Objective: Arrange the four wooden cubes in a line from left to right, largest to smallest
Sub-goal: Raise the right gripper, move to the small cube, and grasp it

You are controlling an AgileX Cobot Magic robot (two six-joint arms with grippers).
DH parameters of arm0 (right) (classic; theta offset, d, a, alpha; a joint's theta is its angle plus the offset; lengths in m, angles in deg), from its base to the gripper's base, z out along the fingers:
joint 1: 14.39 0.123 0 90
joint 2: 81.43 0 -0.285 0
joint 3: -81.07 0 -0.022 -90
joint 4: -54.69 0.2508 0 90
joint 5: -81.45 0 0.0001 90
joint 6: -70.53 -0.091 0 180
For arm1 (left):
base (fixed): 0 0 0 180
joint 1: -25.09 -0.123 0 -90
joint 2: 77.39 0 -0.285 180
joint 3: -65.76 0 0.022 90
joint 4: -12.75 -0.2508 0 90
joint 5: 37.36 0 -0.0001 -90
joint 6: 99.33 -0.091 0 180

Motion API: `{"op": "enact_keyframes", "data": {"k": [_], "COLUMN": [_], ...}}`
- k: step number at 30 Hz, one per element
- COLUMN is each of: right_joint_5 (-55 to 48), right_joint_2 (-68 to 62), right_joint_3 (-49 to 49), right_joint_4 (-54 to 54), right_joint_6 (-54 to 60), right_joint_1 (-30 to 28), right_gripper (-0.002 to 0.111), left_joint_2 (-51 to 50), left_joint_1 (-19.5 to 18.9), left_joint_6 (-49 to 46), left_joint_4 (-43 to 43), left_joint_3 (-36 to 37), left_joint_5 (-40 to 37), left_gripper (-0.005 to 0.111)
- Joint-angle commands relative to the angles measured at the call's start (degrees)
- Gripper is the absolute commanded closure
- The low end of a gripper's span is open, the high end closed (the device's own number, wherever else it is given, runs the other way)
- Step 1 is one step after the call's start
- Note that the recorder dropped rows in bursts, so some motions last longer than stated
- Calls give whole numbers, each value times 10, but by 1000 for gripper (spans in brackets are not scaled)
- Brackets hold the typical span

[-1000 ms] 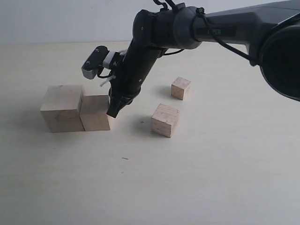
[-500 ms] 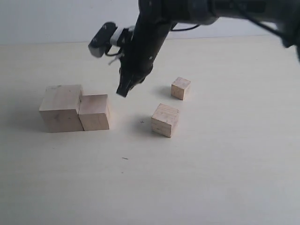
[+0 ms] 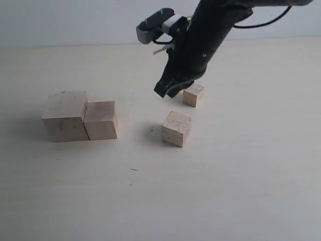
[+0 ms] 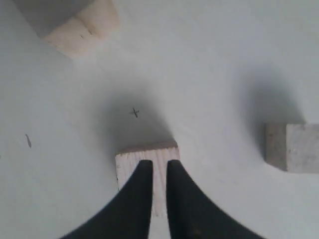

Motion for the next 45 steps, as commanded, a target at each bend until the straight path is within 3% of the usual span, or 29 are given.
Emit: {"op": "enact_keyframes", "data": {"k": [1,5,8,25,29,34,45], "right_joint_5": [37,50,38,29,36,40,61], "right_joint_2": [3,2,-5,-55,-56,-57,-48], "right_joint_3": [-42,-57,-58,-58,-58,-58,-56], "right_joint_4": [-13,3,8,-3,-3,-4,-3], "right_joint_6": [-45,-39,-23,-4,4,20,48], "right_joint_1": [-2,-2,2,5,5,5,5], "right_gripper": [69,33,22,21,30,61,102], "left_joint_2": [4,4,4,4,4,4,4], "left_joint_1": [-1,-1,-1,-1,-1,-1,-1], "left_joint_6": [0,0,0,0,0,0,0], "left_joint_4": [6,6,6,6,6,6,6], "left_joint_3": [2,2,2,2,2,2,2], "left_joint_5": [2,2,2,2,2,2,2], "left_gripper": [104,104,104,104,104,104,104]}}
